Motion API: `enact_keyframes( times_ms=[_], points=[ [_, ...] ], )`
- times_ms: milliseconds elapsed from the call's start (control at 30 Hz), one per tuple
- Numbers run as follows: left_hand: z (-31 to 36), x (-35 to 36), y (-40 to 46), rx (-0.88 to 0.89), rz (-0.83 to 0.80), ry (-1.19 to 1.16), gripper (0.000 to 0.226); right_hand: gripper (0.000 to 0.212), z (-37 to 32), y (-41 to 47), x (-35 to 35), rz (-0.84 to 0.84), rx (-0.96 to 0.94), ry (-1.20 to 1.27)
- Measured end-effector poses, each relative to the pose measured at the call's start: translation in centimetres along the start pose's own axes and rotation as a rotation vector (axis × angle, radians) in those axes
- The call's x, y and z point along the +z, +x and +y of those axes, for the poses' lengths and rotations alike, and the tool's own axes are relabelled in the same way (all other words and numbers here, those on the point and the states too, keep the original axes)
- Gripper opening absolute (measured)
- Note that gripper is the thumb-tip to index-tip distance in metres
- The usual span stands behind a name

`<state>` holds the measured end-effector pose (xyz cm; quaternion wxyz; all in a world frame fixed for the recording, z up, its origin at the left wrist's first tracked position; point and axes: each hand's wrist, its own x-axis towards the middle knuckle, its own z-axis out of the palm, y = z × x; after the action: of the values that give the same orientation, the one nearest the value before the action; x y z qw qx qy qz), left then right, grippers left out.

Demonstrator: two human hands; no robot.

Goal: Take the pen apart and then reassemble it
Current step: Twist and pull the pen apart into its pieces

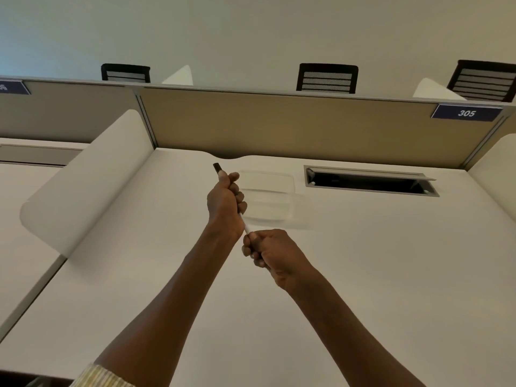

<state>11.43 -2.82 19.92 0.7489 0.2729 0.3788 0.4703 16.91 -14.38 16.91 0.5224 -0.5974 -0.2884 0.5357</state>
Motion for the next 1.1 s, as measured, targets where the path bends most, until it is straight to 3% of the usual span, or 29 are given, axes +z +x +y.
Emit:
enact_keyframes(
  times_ms=[133, 233, 333, 500, 600, 733, 1000, 1100],
  points=[
    [0.6, 0.1, 0.1, 0.036, -0.015, 0.036, 0.036, 0.035, -0.1, 0.2, -0.2, -0.051, -0.013, 0.011],
    [1.2, -0.2, 0.1, -0.064, -0.108, -0.055, 0.035, 0.029, -0.4, 0.5, -1.1, -0.298, 0.139, 0.348],
    [1.8, -0.2, -0.1, -0.191, -0.222, -0.218, 0.036, 0.025, -0.2, 0.6, -1.1, -0.528, 0.163, 0.613],
    [2.7, 0.1, 0.1, -0.332, -0.417, -0.491, 0.039, 0.023, -0.7, 0.2, 0.4, -0.7, 0.144, 0.846],
    [3.1, 0.5, 0.4, -0.326, -0.429, -0.513, 0.039, 0.019, -1.4, 0.0, 1.5, -0.56, 0.135, 0.926],
    [3.5, 1.2, 0.8, -0.22, -0.296, -0.429, 0.037, 0.028, -2.0, 0.4, 2.4, -0.211, 0.033, 0.806],
    [4.2, 2.8, 1.4, -0.035, -0.05, -0.177, 0.038, 0.041, -2.5, 1.1, 2.7, 0.144, -0.312, 0.209],
    [4.4, 3.1, 1.8, 0.04, 0.025, -0.091, 0.038, 0.04, -2.3, 1.9, 2.4, 0.274, -0.514, -0.158]
  ],
)
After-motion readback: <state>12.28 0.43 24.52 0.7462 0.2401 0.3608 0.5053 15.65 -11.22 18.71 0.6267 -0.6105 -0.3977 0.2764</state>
